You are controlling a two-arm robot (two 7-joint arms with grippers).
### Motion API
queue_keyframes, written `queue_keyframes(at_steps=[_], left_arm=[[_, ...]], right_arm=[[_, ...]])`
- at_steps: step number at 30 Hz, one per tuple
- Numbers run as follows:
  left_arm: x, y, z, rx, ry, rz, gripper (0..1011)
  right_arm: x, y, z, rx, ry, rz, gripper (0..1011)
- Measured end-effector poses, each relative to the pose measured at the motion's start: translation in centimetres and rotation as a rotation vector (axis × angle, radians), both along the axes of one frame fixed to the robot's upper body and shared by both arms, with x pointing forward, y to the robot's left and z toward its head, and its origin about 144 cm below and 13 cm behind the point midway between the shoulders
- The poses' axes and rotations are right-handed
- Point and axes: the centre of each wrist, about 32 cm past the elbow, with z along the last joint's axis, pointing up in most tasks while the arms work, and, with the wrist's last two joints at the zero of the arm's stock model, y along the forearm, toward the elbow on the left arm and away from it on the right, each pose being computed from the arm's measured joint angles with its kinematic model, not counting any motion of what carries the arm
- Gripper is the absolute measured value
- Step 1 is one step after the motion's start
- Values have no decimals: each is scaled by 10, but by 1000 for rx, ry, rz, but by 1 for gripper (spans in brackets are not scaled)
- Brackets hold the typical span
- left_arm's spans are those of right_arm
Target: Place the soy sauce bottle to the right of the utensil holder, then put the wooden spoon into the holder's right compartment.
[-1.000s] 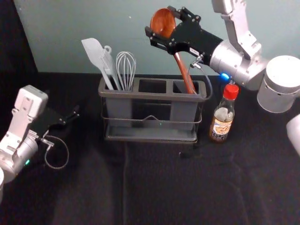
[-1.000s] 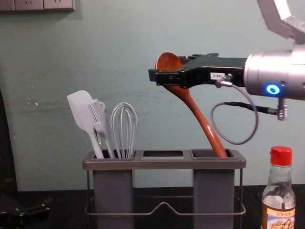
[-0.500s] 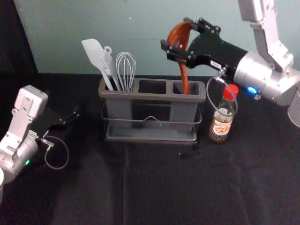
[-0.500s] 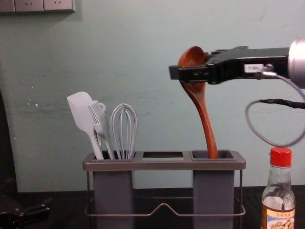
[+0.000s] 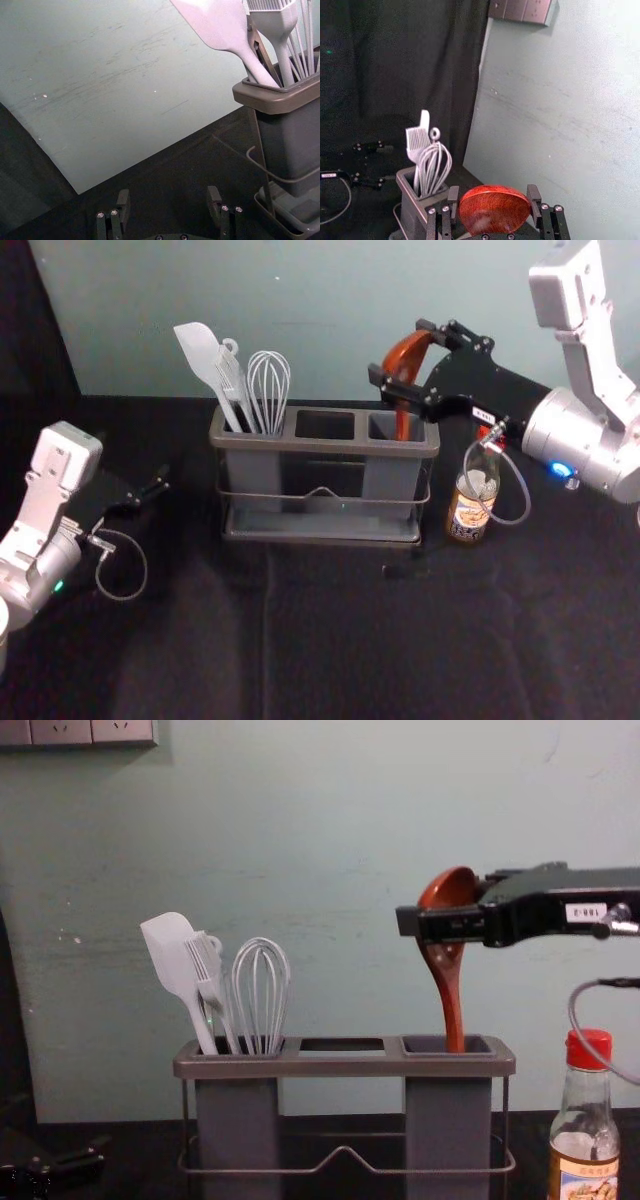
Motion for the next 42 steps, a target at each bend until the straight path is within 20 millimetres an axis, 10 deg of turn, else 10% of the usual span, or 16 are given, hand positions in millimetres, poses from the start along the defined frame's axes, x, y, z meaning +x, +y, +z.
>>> queue_keyframes(at_steps=[27,42], left_arm=[[0,0,0,0,0,0,1005],[0,0,0,0,0,0,1005]], right_arm=[[5,0,-23,18,52,-16,838],[4,0,-21,16,44,-16,1002]])
